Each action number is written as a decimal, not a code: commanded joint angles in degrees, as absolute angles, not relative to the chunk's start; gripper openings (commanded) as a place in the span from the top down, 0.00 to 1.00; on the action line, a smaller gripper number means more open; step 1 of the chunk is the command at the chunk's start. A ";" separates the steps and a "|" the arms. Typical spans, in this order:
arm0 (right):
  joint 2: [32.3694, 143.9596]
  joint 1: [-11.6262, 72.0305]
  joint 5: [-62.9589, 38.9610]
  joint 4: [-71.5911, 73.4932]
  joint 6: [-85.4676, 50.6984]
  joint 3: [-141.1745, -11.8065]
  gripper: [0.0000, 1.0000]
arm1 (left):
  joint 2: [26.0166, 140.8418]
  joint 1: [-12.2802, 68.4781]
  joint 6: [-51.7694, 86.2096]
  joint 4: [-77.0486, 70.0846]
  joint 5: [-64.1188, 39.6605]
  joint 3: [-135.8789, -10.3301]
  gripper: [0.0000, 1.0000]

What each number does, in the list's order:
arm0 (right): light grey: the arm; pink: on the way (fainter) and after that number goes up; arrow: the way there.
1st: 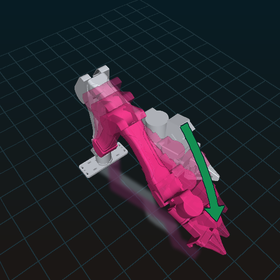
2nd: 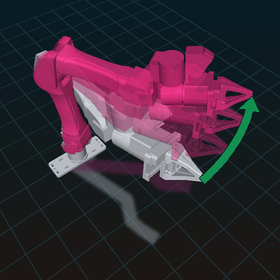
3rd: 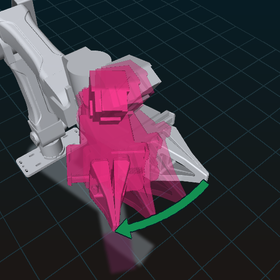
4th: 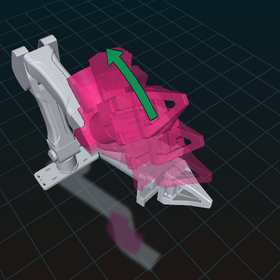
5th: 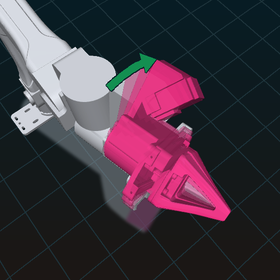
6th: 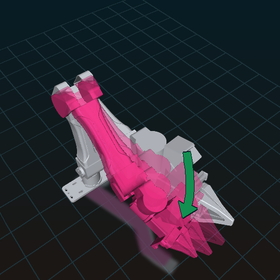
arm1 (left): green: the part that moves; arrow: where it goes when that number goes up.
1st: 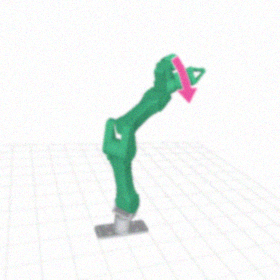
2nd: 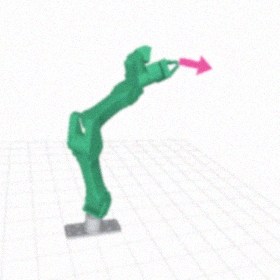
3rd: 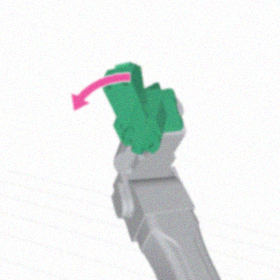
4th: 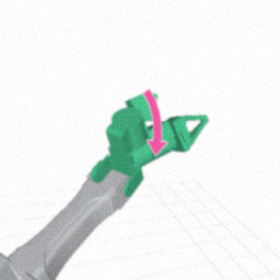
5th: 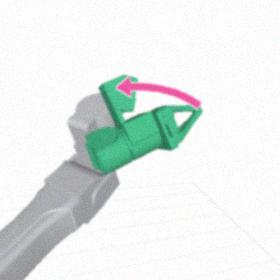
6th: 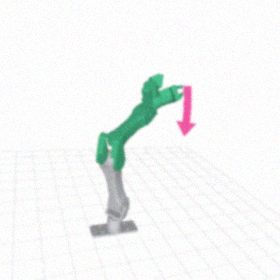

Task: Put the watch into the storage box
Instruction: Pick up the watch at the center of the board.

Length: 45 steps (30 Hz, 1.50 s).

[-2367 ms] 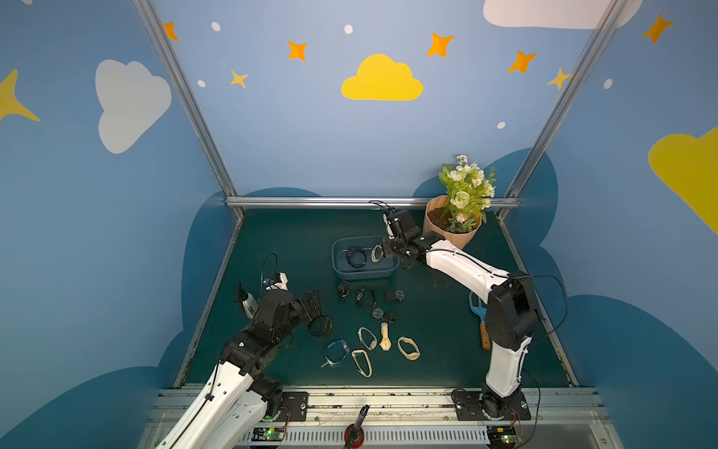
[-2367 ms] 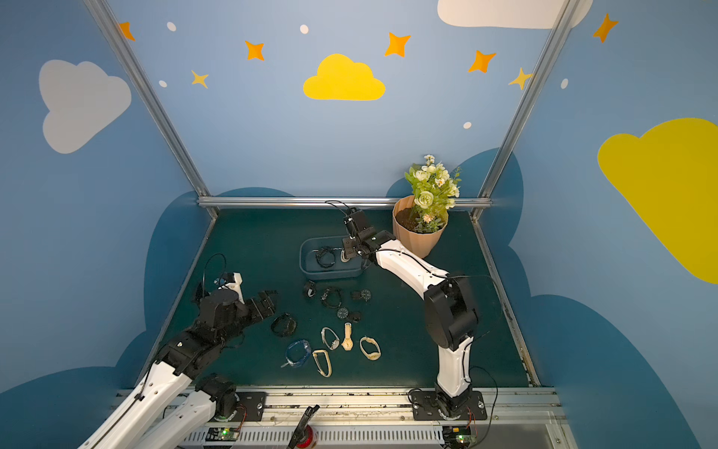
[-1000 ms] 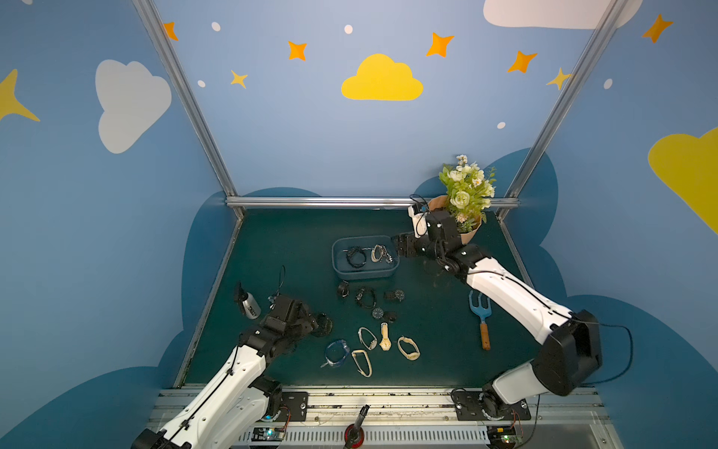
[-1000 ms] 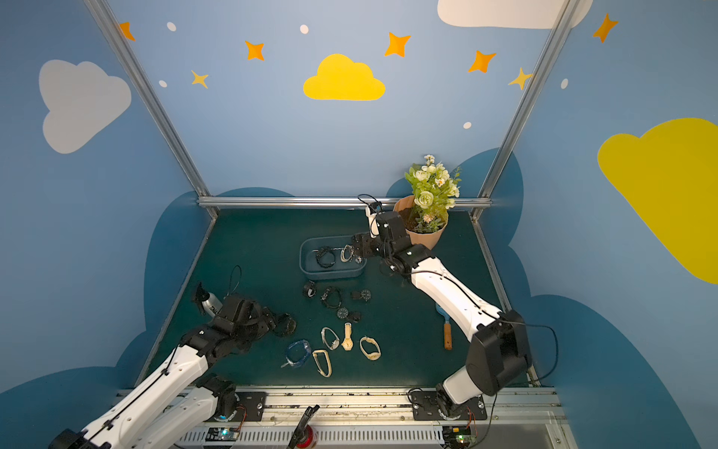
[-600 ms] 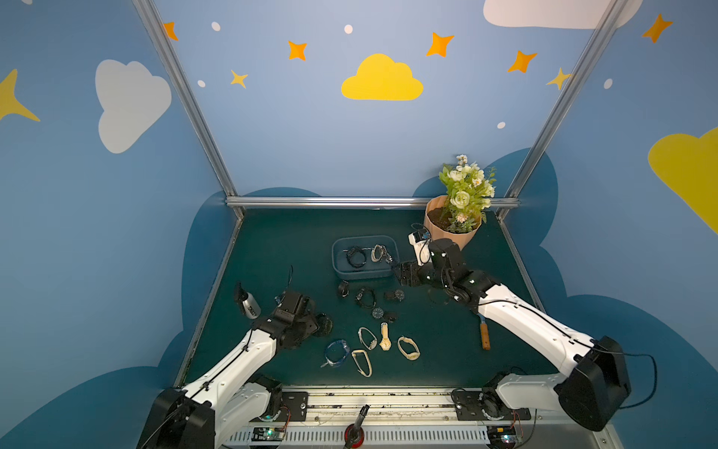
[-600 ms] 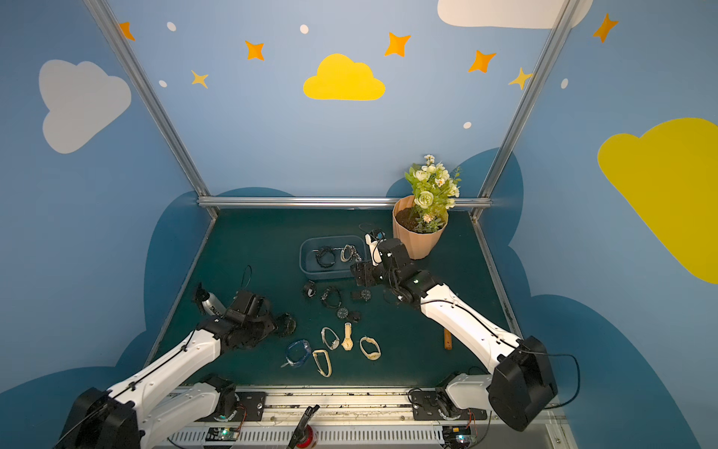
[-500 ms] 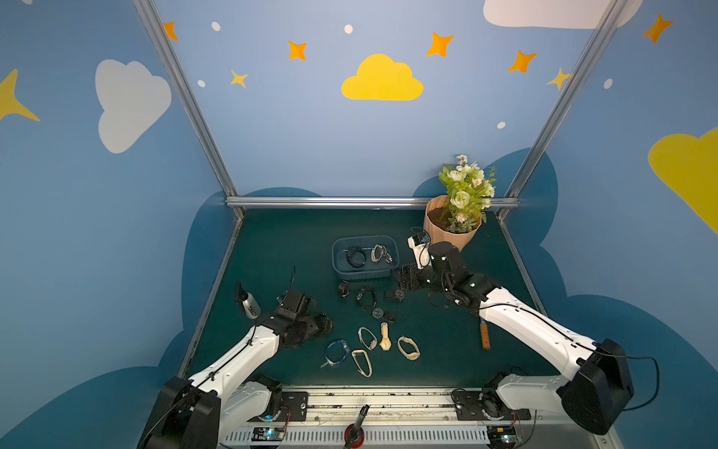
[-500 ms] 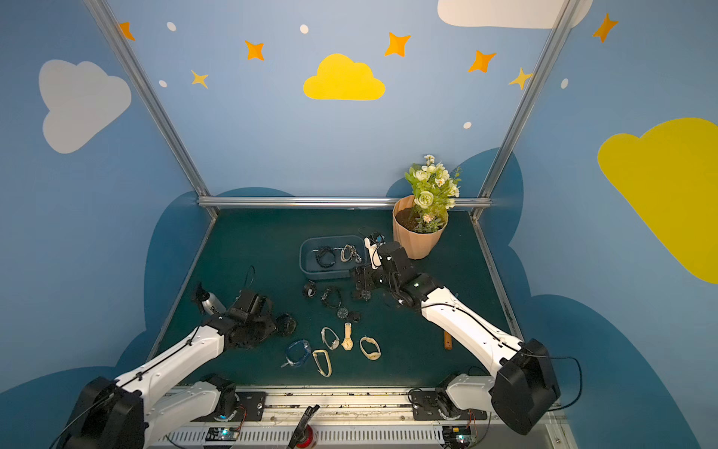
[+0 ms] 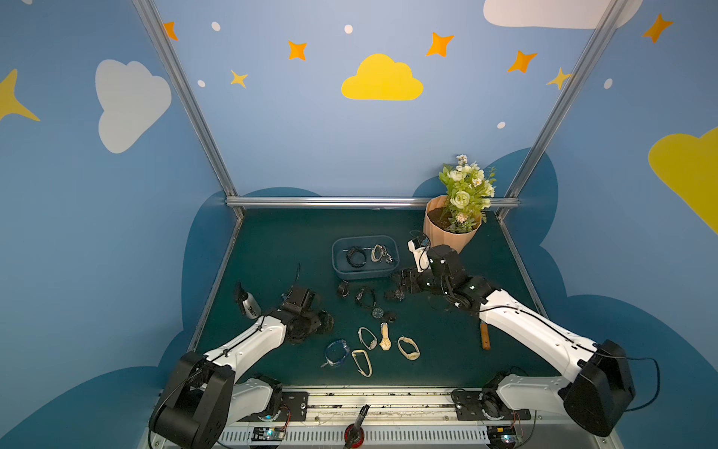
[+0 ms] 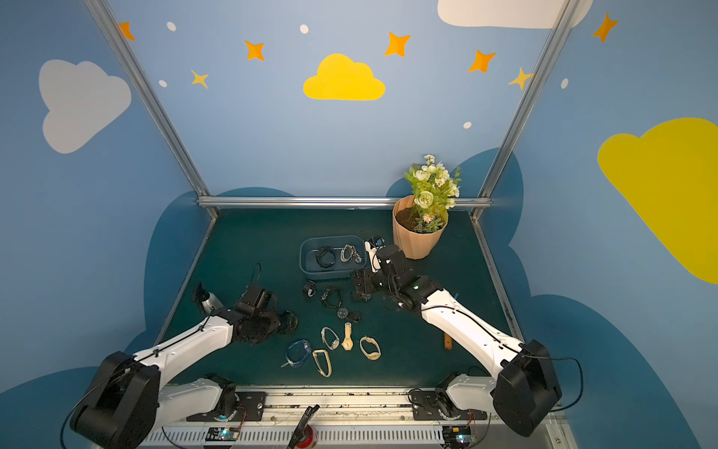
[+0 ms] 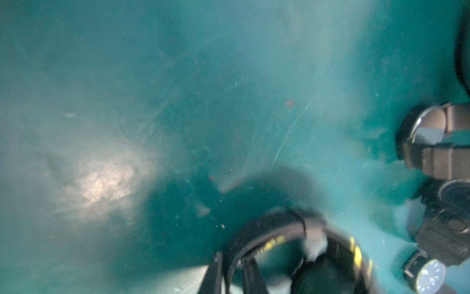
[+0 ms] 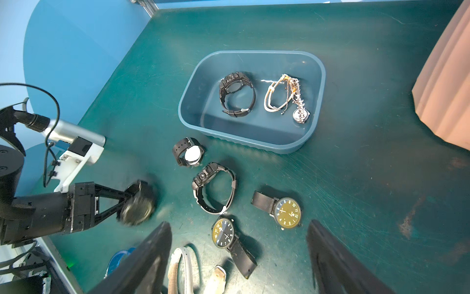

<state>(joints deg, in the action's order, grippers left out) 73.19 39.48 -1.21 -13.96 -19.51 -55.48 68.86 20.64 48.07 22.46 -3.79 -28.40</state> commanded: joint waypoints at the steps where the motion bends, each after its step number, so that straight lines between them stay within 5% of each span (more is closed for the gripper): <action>1: 73.30 39.81 -1.08 -13.42 -20.04 -55.24 0.16 | 68.17 20.52 47.72 22.57 -3.28 -29.54 0.94; 18: 75.78 39.90 -2.30 -13.13 -21.49 -55.76 0.16 | 62.92 20.63 38.83 22.92 -7.71 -43.80 0.96; 45: 65.65 39.34 5.27 -17.91 -22.50 -49.04 0.16 | 119.17 28.90 26.28 36.18 8.07 -98.39 0.96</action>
<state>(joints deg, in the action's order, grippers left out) 66.50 39.48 3.92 -16.88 -22.15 -49.84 116.90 29.10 27.49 31.90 4.89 -95.66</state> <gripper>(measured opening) 0.843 0.049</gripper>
